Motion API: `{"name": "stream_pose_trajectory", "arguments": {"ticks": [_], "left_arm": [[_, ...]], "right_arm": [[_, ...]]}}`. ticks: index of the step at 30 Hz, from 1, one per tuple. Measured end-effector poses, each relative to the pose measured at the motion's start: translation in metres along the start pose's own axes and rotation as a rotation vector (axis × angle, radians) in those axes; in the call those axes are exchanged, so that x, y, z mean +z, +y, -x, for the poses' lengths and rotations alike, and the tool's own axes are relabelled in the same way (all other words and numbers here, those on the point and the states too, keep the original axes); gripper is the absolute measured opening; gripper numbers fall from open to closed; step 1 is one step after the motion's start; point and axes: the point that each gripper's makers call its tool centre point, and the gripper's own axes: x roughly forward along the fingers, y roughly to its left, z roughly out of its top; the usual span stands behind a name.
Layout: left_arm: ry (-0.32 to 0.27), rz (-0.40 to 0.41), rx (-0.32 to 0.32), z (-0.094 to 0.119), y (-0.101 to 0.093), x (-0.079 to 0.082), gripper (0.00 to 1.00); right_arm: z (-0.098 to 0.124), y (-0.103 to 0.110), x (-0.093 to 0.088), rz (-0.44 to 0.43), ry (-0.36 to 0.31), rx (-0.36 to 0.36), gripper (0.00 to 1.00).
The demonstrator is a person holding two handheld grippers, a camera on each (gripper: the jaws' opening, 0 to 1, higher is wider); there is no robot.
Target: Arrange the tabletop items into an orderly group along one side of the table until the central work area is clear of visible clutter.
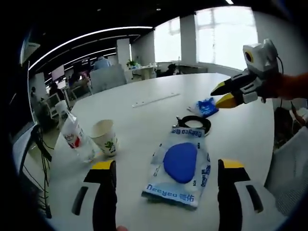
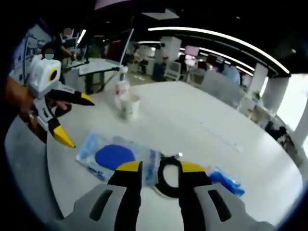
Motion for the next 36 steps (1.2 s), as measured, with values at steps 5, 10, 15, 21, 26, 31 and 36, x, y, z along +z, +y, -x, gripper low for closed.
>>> {"name": "stream_pose_trajectory", "arguments": {"ticks": [5,10,15,21,26,31,36], "left_arm": [[0.015,-0.004,0.006,0.000,0.000,-0.007,0.84],[0.022,0.021,0.009,0.000,-0.002,-0.014,0.82],[0.047,0.037,0.006,-0.001,-0.004,-0.026,0.79],[0.055,0.063,0.009,-0.001,-0.005,-0.033,0.78],[0.064,0.087,0.014,-0.002,-0.004,-0.040,0.76],[0.080,0.104,0.011,-0.004,-0.005,-0.048,0.71],[0.093,0.114,0.004,-0.007,-0.006,-0.053,0.66]], "right_arm": [[-0.004,0.005,-0.003,0.003,0.010,0.026,0.25],[-0.011,0.008,-0.009,-0.003,0.031,0.044,0.25],[-0.016,0.011,-0.013,-0.013,0.038,0.055,0.24],[-0.024,0.014,-0.017,-0.018,0.053,0.070,0.23],[-0.032,0.017,-0.020,-0.019,0.062,0.087,0.23],[-0.040,0.019,-0.025,-0.024,0.077,0.098,0.22],[-0.047,0.023,-0.028,-0.042,0.087,0.108,0.21]]}}
